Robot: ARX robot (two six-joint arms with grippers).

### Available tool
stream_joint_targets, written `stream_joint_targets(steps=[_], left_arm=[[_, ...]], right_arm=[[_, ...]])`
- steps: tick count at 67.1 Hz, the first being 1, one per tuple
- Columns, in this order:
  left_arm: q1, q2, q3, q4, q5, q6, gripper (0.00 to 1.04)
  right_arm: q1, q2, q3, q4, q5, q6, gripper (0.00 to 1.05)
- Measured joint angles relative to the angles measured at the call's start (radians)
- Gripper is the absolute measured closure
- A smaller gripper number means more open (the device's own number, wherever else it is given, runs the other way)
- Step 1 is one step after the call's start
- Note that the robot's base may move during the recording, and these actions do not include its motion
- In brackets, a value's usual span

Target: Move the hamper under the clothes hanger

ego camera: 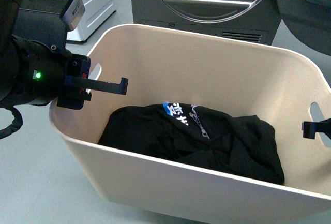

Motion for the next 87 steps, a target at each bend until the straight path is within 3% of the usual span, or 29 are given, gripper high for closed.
stream_joint_targets(steps=[87], left_arm=[[-0.005,-0.006,-0.008,0.004,-0.007,0.0,1.01]], right_arm=[[0.019,-0.027,-0.015,0.009,0.011,0.009,1.02]])
